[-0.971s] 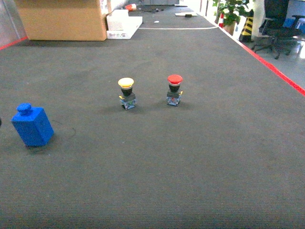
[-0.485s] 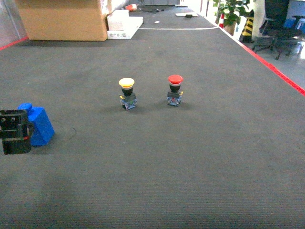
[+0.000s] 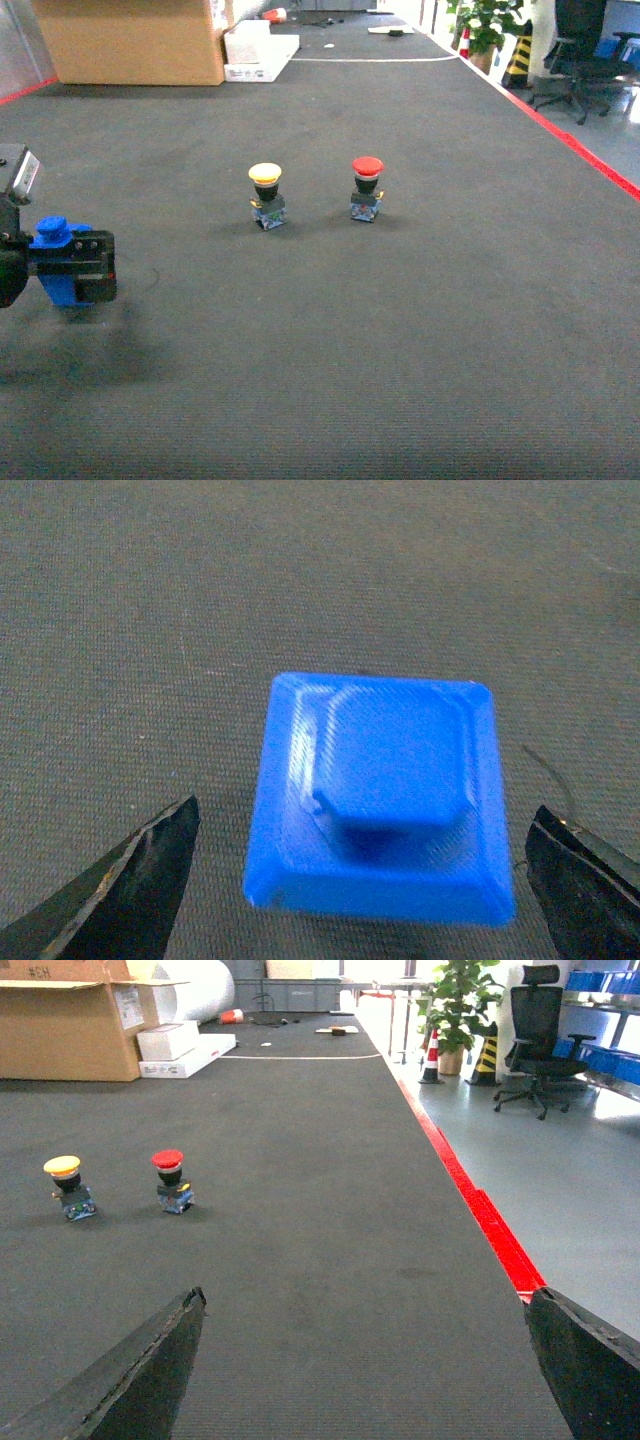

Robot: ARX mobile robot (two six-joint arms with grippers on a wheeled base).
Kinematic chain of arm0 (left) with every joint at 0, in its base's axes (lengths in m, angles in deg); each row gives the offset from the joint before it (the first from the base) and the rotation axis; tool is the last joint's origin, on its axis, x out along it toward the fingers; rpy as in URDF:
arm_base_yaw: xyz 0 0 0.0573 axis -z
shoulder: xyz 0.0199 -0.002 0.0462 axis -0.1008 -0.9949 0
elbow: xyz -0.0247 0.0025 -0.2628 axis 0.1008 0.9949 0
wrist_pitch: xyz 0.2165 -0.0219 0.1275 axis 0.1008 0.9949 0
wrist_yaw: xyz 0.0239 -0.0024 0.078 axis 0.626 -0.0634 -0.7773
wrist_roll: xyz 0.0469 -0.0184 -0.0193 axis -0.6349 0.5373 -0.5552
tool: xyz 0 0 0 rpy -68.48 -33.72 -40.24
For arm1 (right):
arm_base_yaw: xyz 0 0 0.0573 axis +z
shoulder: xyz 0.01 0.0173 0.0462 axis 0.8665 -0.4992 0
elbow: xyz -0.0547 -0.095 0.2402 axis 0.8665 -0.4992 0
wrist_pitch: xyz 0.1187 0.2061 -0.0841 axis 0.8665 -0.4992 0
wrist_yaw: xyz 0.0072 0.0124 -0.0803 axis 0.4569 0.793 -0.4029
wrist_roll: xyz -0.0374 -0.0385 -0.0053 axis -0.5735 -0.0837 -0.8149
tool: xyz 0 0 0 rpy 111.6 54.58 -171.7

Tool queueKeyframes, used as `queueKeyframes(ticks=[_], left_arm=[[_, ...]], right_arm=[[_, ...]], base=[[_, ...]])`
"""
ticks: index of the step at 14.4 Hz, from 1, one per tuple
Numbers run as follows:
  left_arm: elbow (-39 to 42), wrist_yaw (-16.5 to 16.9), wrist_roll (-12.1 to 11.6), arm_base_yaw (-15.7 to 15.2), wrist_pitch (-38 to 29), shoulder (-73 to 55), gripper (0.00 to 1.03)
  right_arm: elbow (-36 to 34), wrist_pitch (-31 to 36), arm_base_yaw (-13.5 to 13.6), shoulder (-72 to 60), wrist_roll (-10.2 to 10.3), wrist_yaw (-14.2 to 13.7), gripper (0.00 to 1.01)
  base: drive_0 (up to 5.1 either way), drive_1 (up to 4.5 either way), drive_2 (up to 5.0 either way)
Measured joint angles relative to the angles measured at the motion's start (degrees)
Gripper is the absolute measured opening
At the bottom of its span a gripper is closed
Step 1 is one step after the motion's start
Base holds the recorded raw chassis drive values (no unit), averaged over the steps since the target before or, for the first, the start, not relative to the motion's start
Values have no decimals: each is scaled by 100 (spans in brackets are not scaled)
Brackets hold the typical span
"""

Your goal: Pick blue part to blue bin on bottom shelf

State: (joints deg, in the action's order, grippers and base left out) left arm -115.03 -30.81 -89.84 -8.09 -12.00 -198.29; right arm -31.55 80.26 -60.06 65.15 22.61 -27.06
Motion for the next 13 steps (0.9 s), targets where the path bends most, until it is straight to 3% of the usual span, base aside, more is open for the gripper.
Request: queueKeyframes(ticks=[1, 2, 4, 5, 8, 9, 10, 11, 13], left_arm=[[-195, 7, -2, -42, 2, -197, 94], [-343, 46, -2, -66, 22, -350, 83], [-450, 243, 4, -85, 125, -461, 50], [-470, 306, 46, -85, 138, -452, 44], [267, 308, 146, -31, -144, 501, 43], [957, 151, -46, -4, -573, 1506, 43], [1578, 166, -55, -4, -444, 2623, 43], [2210, 153, 52, -31, -52, 3731, 43], [3156, -94, 485, 96, 1456, 6247, 43]], right_arm=[[0, 0, 0, 0, -2, 0, 98], [0, 0, 0, 0, 0, 0, 98], [0, 2, 0, 0, -2, 0, 98], [0, 0, 0, 0, 0, 0, 98], [0, 0, 0, 0, -2, 0, 98], [0, 0, 0, 0, -2, 0, 98], [0, 0, 0, 0, -2, 0, 98], [0, 2, 0, 0, -2, 0, 98], [0, 0, 0, 0, -2, 0, 98]], base=[[0, 0, 0], [0, 0, 0], [0, 0, 0], [0, 0, 0], [0, 0, 0], [0, 0, 0], [0, 0, 0], [0, 0, 0], [0, 0, 0]])
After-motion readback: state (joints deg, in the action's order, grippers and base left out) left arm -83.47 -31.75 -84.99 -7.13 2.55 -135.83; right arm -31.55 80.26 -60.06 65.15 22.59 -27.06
